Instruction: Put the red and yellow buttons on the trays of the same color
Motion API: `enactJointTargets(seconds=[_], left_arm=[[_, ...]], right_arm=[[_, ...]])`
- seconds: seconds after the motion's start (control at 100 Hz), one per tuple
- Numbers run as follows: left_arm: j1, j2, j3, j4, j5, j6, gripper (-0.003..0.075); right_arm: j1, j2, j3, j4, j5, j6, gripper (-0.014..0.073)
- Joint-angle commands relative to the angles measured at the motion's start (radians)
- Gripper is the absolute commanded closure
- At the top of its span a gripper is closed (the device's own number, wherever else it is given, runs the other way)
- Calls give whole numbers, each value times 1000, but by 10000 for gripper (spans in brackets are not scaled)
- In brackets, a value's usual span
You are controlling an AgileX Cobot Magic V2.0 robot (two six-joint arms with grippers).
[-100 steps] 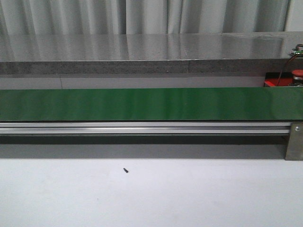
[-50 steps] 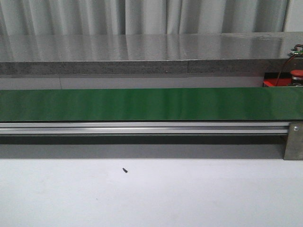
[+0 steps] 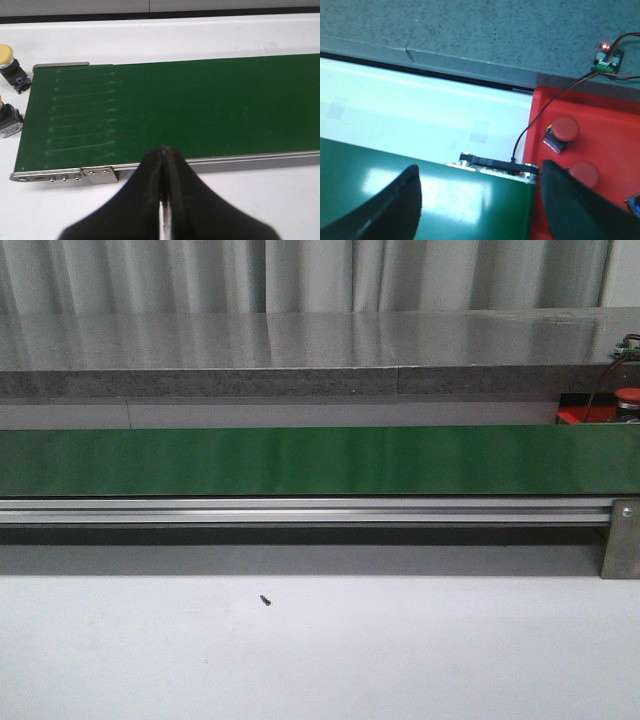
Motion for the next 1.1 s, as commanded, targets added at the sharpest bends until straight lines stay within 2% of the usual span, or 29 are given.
enactJointTargets(seconds=[0.0,0.16,0.32,0.59,0.68,0.89,1.09], left_arm=[[-7,-16,-28,-27,-61,1,740],[-7,-16,-28,-27,-61,1,740],[-7,-16,-28,-27,-61,1,740],[-7,-16,-28,-27,-61,1,740],[-7,-16,-28,-27,-61,1,740],[-7,-54,-28,-27,-55,2,740],[-7,-118,-28,13,-53,5,740]], right_arm=[[33,-179,138,5,-159,-11,86],[75,-404,432,4,-273,-11,86],[77,-594,666,4,-313,-9,86],[77,-825,896,-22,-311,-9,111],[77,-865,915,-39,-306,-9,220],[77,-883,917,-46,-297,-9,672],[77,-882,917,-45,-297,-9,664]])
